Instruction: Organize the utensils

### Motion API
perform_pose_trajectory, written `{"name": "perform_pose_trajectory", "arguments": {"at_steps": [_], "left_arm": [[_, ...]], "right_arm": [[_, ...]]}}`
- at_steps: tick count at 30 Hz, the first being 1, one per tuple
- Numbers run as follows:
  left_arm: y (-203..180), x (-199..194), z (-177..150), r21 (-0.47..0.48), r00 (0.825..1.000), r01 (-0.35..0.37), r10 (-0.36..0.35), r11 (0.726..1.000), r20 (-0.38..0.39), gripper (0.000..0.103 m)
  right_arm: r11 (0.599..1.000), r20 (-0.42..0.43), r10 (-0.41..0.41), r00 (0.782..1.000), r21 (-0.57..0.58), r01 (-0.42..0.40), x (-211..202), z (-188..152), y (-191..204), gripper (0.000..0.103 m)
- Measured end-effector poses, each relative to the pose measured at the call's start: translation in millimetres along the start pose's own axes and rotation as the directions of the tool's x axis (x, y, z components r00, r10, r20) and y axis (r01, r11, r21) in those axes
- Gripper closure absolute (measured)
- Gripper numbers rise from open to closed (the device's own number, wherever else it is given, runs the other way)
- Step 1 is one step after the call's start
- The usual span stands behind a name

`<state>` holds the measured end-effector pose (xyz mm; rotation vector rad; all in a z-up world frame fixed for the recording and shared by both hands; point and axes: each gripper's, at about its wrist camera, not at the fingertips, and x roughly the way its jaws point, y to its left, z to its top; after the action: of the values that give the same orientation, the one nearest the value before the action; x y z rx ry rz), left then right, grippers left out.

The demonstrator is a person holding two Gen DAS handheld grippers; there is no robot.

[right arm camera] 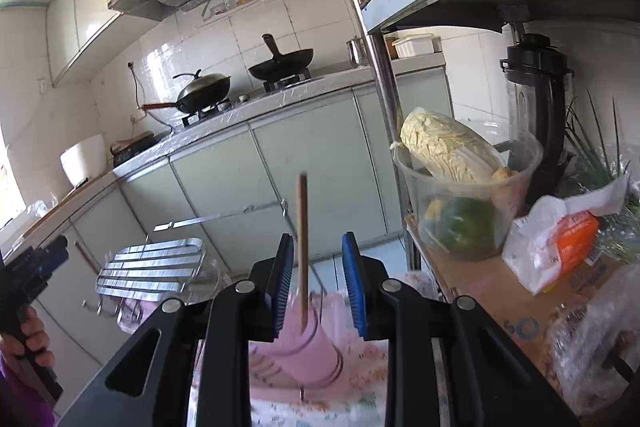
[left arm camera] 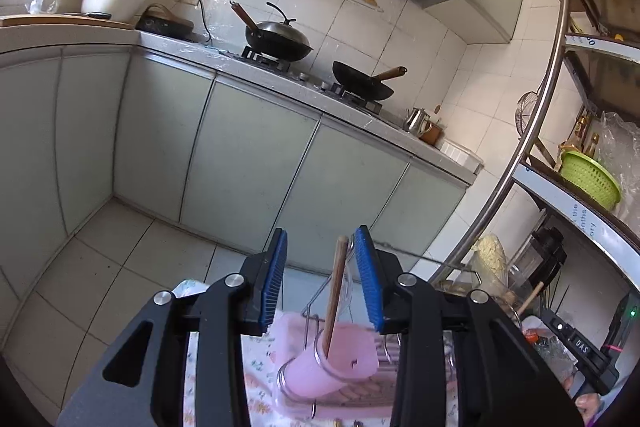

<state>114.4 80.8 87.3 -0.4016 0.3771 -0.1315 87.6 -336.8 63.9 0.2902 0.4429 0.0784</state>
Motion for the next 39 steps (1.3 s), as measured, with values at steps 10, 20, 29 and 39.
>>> {"name": "perform_pose_trajectory", "arguments": {"at_steps": [10,20,29,39], "left_arm": [[-14.5,-31.0,-61.3,0.026,0.976,0.065,-0.058,0.998,-0.208,0.068],[-34.5,28.0,-139.8,0.049,0.808,0.099,-0.052,0.994,-0.587,0.081],[-42.9,104.0,-194.0,0.132,0.645,0.0,0.101,0.991,-0.757,0.089],[-38.1,125.9,-216.0,0.149,0.611,-0.033,0.138,0.988,-0.78,0.097]], "right_arm": [[0.996,-0.236,0.091,0.967,0.005,-0.093,-8.5,-68.8,19.8,0.078],[0.982,-0.491,0.186,0.851,0.132,-0.138,22.2,-135.7,22.1,0.079],[0.967,-0.574,0.233,0.785,0.221,-0.125,40.4,-155.1,7.7,0.084],[0.971,-0.62,0.229,0.75,0.197,-0.134,67.4,-161.3,18.9,0.088]]}}
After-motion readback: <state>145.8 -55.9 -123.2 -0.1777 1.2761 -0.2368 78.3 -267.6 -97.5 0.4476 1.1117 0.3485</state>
